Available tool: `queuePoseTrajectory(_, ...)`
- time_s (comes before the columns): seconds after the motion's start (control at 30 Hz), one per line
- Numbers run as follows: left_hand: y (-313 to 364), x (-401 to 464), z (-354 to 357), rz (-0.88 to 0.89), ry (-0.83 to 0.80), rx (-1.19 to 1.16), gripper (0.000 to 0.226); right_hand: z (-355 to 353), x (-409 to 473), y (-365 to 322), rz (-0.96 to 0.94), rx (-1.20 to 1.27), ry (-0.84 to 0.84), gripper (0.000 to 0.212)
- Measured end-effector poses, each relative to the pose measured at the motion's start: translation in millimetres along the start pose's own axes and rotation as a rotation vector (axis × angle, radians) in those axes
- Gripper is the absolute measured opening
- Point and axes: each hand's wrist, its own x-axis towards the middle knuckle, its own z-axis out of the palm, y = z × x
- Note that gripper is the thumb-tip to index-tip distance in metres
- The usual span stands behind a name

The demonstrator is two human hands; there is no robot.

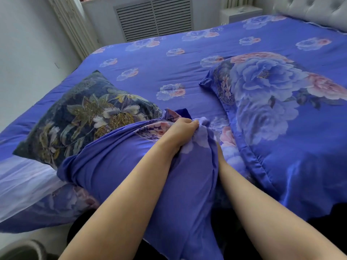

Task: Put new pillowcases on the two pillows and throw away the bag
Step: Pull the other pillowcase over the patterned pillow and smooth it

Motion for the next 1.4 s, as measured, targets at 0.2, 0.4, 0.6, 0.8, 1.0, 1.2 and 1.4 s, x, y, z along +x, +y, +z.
queuePoseTrajectory(0.2,2.5,6.3,-20.7,0.121,0.170,0.083,0.035,-32.8,45.5,-12.4,0.221,-0.148,-0.314,0.023)
queuePoseTrajectory(0.4,0.4,17.7,-7.9,0.143,0.192,0.249,0.037,-68.8,60.9,-39.2,0.309,-0.212,-0.138,0.040)
queuePoseTrajectory(0.6,-3.6,21.5,-5.8,0.147,0.236,0.324,0.035,-76.7,43.8,-66.4,0.111,-0.671,-0.164,0.059)
queuePoseTrajectory(0.8,-5.0,21.8,-7.8,0.100,0.209,0.304,0.032,-78.2,36.4,-70.2,0.241,-0.292,-0.342,0.048)
queuePoseTrajectory(1.0,-6.5,17.4,-4.6,0.115,0.211,0.319,0.044,-47.3,34.0,-51.5,0.233,-0.176,-0.309,0.046)
queuePoseTrajectory(1.2,-11.7,15.7,-5.6,0.116,0.450,0.110,0.043,-20.9,25.4,-57.6,0.360,-0.072,0.020,0.050)
queuePoseTrajectory(1.4,7.6,18.8,-34.0,0.344,0.594,0.797,0.033,-28.0,18.9,-64.6,0.397,0.165,0.092,0.045)
